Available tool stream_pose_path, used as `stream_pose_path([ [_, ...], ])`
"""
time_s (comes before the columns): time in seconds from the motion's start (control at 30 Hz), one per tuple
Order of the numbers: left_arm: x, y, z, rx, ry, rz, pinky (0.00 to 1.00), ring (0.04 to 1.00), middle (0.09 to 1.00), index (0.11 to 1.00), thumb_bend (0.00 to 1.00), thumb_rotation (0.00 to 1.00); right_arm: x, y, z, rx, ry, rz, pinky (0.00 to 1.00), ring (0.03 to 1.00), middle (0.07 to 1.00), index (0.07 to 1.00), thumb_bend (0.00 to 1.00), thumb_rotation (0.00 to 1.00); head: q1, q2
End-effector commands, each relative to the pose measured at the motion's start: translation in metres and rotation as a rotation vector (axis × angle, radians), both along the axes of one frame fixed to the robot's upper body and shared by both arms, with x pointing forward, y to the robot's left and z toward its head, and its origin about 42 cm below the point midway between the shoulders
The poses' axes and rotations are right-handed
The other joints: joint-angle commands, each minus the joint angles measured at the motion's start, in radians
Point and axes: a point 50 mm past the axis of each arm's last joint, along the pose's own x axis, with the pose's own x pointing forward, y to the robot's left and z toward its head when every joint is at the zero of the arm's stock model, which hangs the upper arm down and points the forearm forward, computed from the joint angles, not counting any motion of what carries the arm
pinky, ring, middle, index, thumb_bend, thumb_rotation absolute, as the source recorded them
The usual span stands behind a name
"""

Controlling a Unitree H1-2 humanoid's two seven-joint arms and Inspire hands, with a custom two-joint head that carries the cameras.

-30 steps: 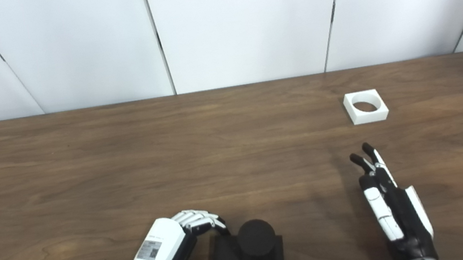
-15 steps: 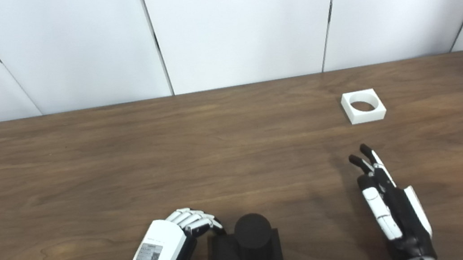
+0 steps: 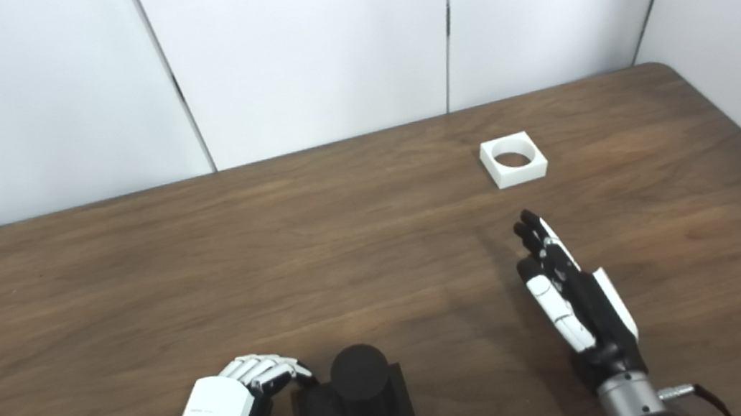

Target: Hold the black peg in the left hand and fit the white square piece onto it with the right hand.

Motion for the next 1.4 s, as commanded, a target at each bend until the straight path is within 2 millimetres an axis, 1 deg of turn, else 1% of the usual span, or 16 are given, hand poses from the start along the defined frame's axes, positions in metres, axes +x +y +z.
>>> stream_pose_path([
  [0.0,-0.001,0.017,-0.016,0.107,0.079,0.03,0.74,0.717,0.687,0.486,0.52,0.05,0.016,-0.002,0.028,-0.043,-0.115,0.0,0.99,0.981,0.949,0.946,0.51,0.74,-0.021,-0.002],
  [0.07,-0.001,0.02,-0.016,0.109,0.078,0.03,0.74,0.716,0.686,0.486,0.52,0.05,0.023,-0.007,0.037,-0.109,-0.129,-0.005,0.94,0.963,0.949,0.948,0.52,0.64,-0.037,-0.004],
  [0.13,-0.001,0.023,-0.016,0.115,0.076,0.031,0.74,0.714,0.682,0.486,0.52,0.05,0.029,-0.011,0.047,-0.181,-0.136,-0.015,0.9,0.931,0.933,0.938,0.58,0.54,-0.057,-0.008],
  [0.17,-0.001,0.025,-0.016,0.118,0.077,0.033,0.74,0.713,0.682,0.486,0.52,0.05,0.034,-0.014,0.055,-0.235,-0.138,-0.023,0.89,0.92,0.928,0.934,0.6,0.5,-0.074,-0.013],
  [0.23,-0.002,0.028,-0.015,0.118,0.081,0.036,0.74,0.715,0.682,0.486,0.52,0.05,0.042,-0.019,0.068,-0.291,-0.139,-0.033,0.9,0.911,0.908,0.913,0.67,0.37,-0.088,-0.016],
  [0.3,-0.002,0.031,-0.014,0.112,0.087,0.036,0.74,0.716,0.683,0.486,0.52,0.05,0.054,-0.025,0.084,-0.418,-0.129,-0.035,0.88,0.904,0.905,0.905,0.72,0.29,-0.102,-0.021],
  [0.4,-0.002,0.034,-0.014,0.106,0.089,0.036,0.74,0.716,0.685,0.486,0.52,0.05,0.07,-0.032,0.102,-0.554,-0.117,-0.015,0.86,0.904,0.912,0.893,0.78,0.23,-0.117,-0.03],
  [0.47,-0.003,0.035,-0.015,0.103,0.089,0.036,0.74,0.717,0.685,0.486,0.52,0.05,0.08,-0.036,0.112,-0.627,-0.104,0.001,0.88,0.918,0.923,0.886,0.81,0.18,-0.134,-0.04],
  [0.57,-0.005,0.038,-0.017,0.098,0.091,0.035,0.74,0.714,0.684,0.486,0.52,0.05,0.098,-0.042,0.127,-0.756,-0.071,0.018,0.91,0.943,0.942,0.886,0.86,0.15,-0.148,-0.05],
  [0.63,-0.005,0.04,-0.019,0.097,0.095,0.036,0.74,0.718,0.686,0.486,0.52,0.05,0.114,-0.045,0.135,-0.835,-0.058,0.027,0.89,0.955,0.945,0.855,0.89,0.1,-0.157,-0.059],
  [0.77,-0.005,0.043,-0.022,0.093,0.093,0.035,0.74,0.719,0.686,0.486,0.52,0.05,0.143,-0.056,0.143,-0.945,-0.001,0.031,0.85,0.956,0.956,0.848,0.92,0.1,-0.165,-0.079],
  [0.8,-0.006,0.044,-0.022,0.091,0.092,0.034,0.74,0.719,0.684,0.486,0.52,0.05,0.151,-0.059,0.145,-0.971,0.01,0.034,0.84,0.957,0.957,0.846,0.93,0.08,-0.169,-0.083],
  [0.87,-0.006,0.045,-0.023,0.095,0.091,0.034,0.74,0.72,0.685,0.486,0.52,0.05,0.165,-0.064,0.147,-1.02,0.028,0.036,0.82,0.96,0.958,0.847,0.93,0.08,-0.177,-0.085],
  [1.07,-0.005,0.051,-0.025,0.084,0.083,0.035,0.75,0.723,0.688,0.486,0.52,0.05,0.205,-0.073,0.154,-1.146,0.108,0.035,0.91,0.98,0.975,0.849,0.93,0.09,-0.216,-0.089],
  [1.27,-0.006,0.054,-0.025,0.098,0.095,0.039,0.76,0.731,0.694,0.486,0.52,0.05,0.235,-0.076,0.157,-1.256,0.202,0.043,0.96,1.0,1.0,0.877,0.91,0.12,-0.225,-0.092],
  [1.37,-0.007,0.055,-0.025,0.1,0.096,0.041,0.76,0.737,0.698,0.487,0.52,0.05,0.246,-0.077,0.16,-1.295,0.233,0.061,0.97,1.0,1.0,0.872,0.92,0.12,-0.225,-0.092],
])
